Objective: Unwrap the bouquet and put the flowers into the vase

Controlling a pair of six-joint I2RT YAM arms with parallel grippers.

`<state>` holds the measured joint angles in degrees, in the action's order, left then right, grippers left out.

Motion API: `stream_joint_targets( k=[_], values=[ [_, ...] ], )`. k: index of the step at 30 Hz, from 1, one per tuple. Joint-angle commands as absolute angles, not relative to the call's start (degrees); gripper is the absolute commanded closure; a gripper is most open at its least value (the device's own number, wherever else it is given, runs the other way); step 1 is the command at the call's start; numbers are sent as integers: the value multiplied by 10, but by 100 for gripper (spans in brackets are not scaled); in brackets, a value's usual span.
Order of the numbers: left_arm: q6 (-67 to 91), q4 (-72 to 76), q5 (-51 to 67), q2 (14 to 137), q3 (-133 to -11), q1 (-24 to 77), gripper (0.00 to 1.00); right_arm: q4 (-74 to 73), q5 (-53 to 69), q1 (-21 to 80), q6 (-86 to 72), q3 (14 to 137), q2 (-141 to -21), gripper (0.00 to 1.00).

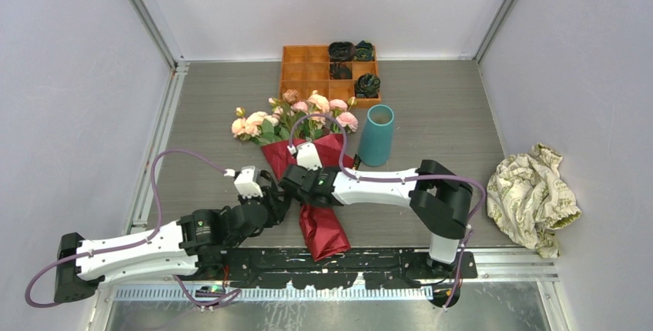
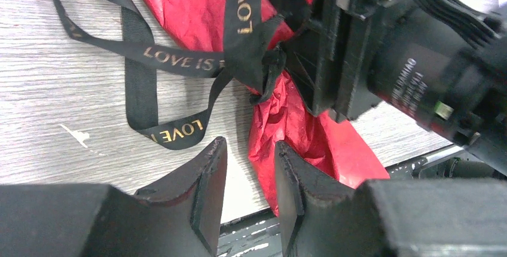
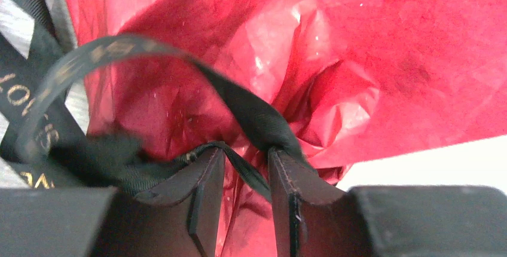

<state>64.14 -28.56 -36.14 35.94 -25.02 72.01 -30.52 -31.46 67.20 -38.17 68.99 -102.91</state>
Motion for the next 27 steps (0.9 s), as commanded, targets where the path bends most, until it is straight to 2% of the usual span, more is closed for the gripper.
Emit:
stream_joint_targets(
  k=[1,11,17,27],
  values=[
    [649,-278,-380,343,-247,722,64,-290,-356,646,-365,732,-1052,64],
    [650,-275,-376,348,-244,722,64,-297,-382,610,-333,767,-1051,66],
    [646,-275,-376,352,-247,722,64,-303,-399,599,-324,775,-1028,80],
    [630,-249,-370,377,-252,722,63,-340,-446,596,-286,819,-935,82]
  ],
)
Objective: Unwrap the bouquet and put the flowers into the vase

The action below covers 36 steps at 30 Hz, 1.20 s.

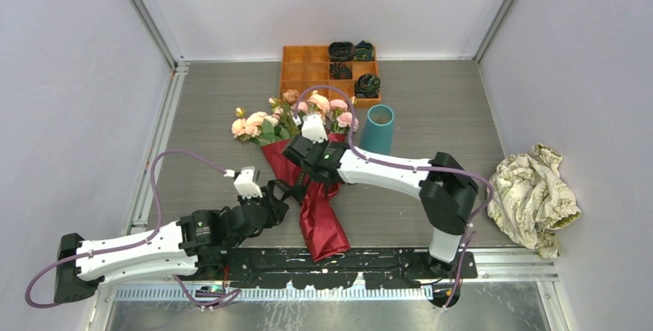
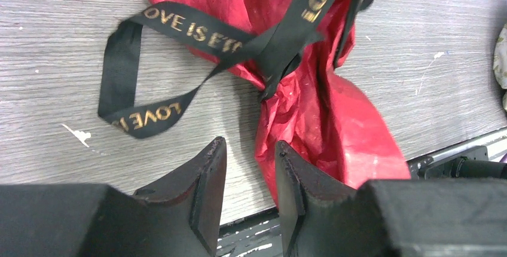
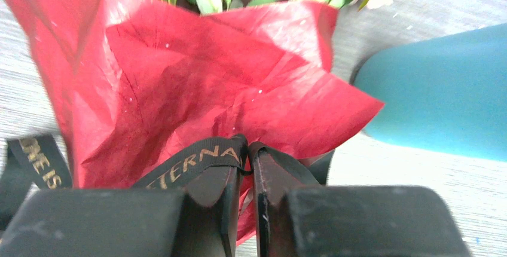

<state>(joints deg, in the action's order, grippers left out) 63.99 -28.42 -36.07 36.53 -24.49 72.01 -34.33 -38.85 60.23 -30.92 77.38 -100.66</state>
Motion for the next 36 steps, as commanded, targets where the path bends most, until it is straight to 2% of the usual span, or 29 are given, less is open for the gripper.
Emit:
stream_joint_targets(
  k=[1,12,18,30,36],
  values=[
    [627,-246,-369,383,-254,721,63,-344,-448,596,-283,824,-927,82],
    [597,-220,-377,443,-289,721,59,-370,-440,596,-268,854,-830,82],
    [569,-204,-397,469,-316,721,55,-377,-434,596,-276,831,-828,81],
    [526,-70,-392,489,-260,713,44,-360,-447,583,-306,768,-865,61],
    [512,-4,-357,538,-234,713,45,-358,-440,577,-303,767,-874,59]
  ],
)
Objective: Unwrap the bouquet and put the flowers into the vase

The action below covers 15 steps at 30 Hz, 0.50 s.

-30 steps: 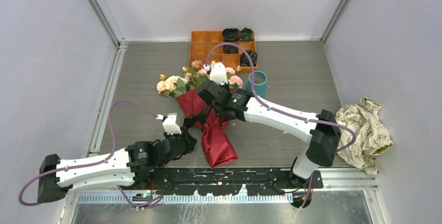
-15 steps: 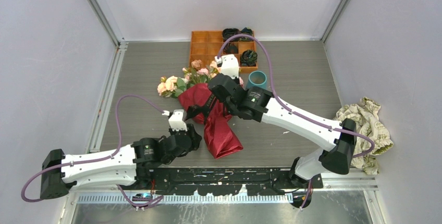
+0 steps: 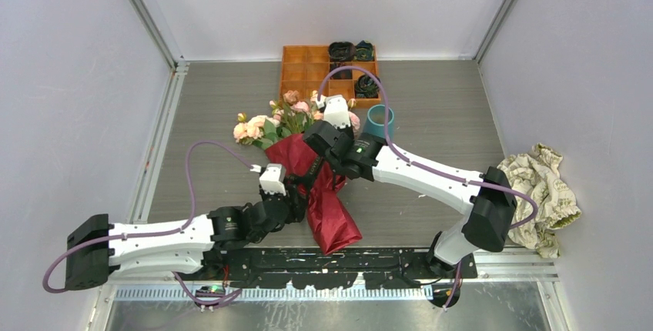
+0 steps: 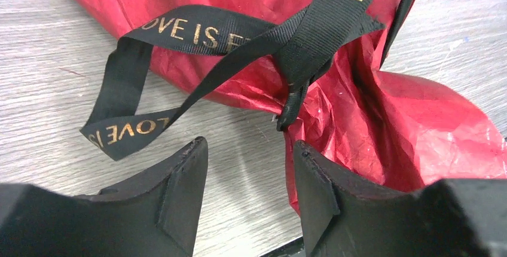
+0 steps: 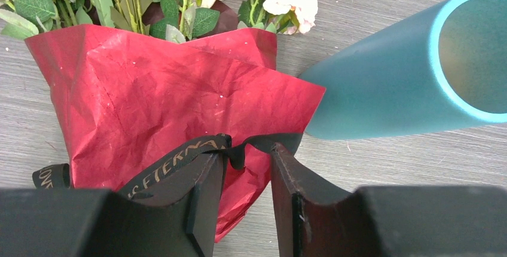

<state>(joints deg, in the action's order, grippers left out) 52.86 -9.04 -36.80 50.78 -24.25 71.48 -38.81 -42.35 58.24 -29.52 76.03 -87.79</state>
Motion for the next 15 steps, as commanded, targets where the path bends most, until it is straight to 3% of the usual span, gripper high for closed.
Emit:
stream_joint_targets(
  k=[1,7,15],
  values=[
    [510,10,-353,552,-235,712,46,-357,-439,575,-304,767,-876,60],
    [478,53,-349,612,-263,712,47,-355,-426,575,-310,764,-882,60],
    [471,49,-349,600,-281,711,47,-352,-418,575,-313,754,-878,61]
  ],
)
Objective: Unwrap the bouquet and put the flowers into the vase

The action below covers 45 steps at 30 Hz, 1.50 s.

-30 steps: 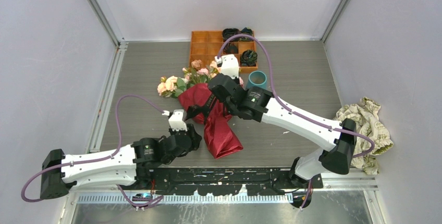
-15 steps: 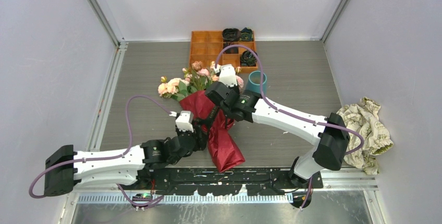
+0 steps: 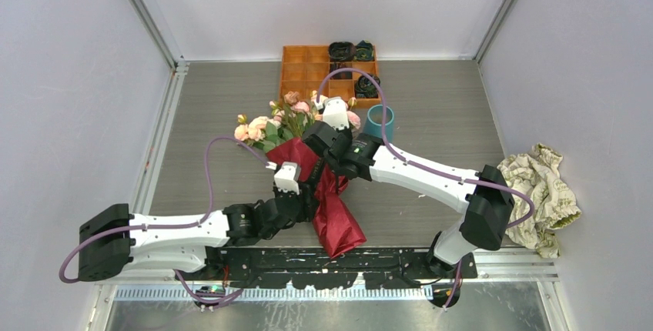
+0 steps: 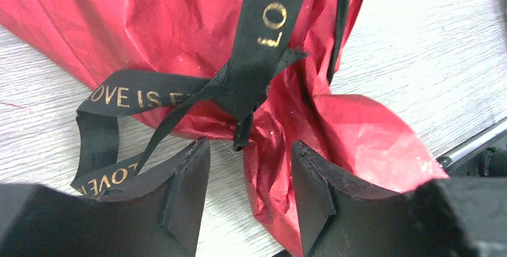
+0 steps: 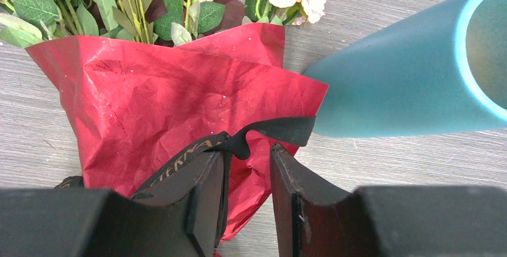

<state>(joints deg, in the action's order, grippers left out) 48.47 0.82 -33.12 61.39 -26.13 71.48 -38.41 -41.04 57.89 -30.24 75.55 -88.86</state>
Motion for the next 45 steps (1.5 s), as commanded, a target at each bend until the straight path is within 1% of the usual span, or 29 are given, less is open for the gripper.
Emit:
stream_joint_targets(
  k=[1,6,10,13,15,18,20,23,26,30,35,38,42,43,45],
  values=[
    [469,49,-355,606,-281,711,46,-351,-416,575,-314,751,-877,61],
    [465,63,-344,655,-293,703,48,-346,-408,575,-317,751,-879,63],
    [468,66,-332,694,-304,702,52,-342,-408,576,-317,754,-875,65],
    [470,73,-344,714,-305,702,56,-343,-405,576,-317,755,-867,67],
    [468,68,-359,724,-309,700,63,-344,-405,575,-317,754,-860,69],
    [467,35,-383,725,-323,699,81,-346,-409,576,-319,752,-846,72],
    [480,-10,-410,710,-330,698,90,-348,-414,576,-320,750,-836,73],
    [510,-88,-454,654,-326,692,97,-355,-426,575,-323,744,-822,74],
    [538,-168,-493,562,-311,685,98,-363,-446,576,-325,734,-811,74],
    [570,-286,-531,414,-293,676,96,-377,-465,574,-334,721,-803,73],
    [611,-421,-553,263,-278,674,93,-389,-471,564,-352,701,-798,72],
    [628,-472,-562,219,-283,674,93,-415,-488,554,-369,697,-799,72],
    [632,-499,-572,209,-297,673,93,-457,-525,544,-397,696,-785,72],
    [630,-496,-571,214,-298,674,93,-468,-534,545,-403,698,-781,72],
    [628,-485,-565,235,-300,674,93,-482,-540,543,-404,705,-773,66]
  ],
)
